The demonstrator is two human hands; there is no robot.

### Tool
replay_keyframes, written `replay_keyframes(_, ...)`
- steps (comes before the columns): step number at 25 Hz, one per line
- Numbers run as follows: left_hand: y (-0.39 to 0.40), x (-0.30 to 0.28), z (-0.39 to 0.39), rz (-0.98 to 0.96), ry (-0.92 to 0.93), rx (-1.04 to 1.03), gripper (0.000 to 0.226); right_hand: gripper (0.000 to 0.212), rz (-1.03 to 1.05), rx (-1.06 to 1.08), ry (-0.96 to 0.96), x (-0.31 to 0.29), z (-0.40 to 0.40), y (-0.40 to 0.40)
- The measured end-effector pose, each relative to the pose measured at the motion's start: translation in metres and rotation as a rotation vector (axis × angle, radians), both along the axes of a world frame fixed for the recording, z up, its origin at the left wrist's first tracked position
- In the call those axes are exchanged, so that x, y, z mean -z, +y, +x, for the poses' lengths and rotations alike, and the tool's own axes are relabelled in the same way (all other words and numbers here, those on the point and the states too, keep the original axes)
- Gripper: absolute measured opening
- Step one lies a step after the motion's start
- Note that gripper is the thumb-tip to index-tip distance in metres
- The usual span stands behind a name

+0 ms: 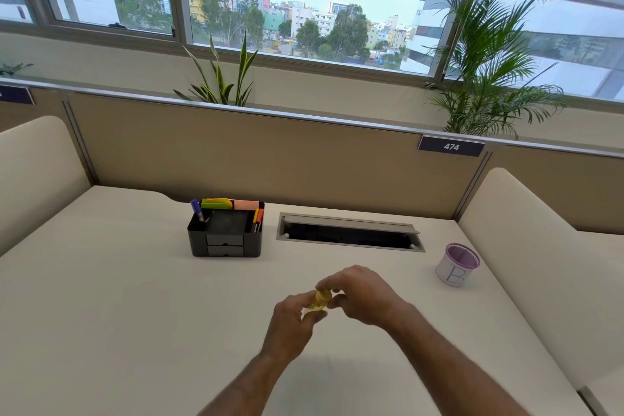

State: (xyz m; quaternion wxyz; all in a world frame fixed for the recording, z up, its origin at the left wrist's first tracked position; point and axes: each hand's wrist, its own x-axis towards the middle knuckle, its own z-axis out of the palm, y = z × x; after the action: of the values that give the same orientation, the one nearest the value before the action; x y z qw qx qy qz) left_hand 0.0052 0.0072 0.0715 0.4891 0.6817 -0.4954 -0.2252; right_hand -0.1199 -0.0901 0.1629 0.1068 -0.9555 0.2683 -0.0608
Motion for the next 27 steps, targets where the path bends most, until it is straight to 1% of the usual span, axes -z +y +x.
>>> replay_keyframes(2,0.001,0.001,0.001,-0.010,-0.026,-0.010,0.028,0.026,-0.005,0.000,0.003,0.001,0.001,-0.001)
replay_keyframes(4,0.000,0.000,0.000,-0.039,-0.032,-0.073,0.028,0.020,-0.009,0.007,0.002,0.002,0.003,-0.001)
replay_keyframes(7,-0.002,-0.002,-0.001,-0.082,-0.014,-0.168,0.029,0.019,-0.022,0.012,-0.013,0.001,0.005,-0.002)
replay_keyframes(10,-0.003,-0.003,0.002,-0.107,-0.072,-0.212,0.032,0.017,-0.039,-0.001,-0.022,0.000,0.005,-0.002)
replay_keyframes(13,-0.005,-0.006,0.005,-0.115,-0.121,-0.218,0.035,0.014,-0.068,-0.011,-0.028,-0.001,0.005,-0.001)
replay_keyframes(18,-0.007,-0.007,0.008,-0.135,-0.148,-0.169,0.031,0.012,-0.106,-0.008,0.018,0.003,0.005,0.000)
replay_keyframes(27,-0.014,0.005,0.013,-0.157,-0.127,-0.152,0.033,0.011,-0.076,-0.022,0.044,0.009,0.014,-0.011)
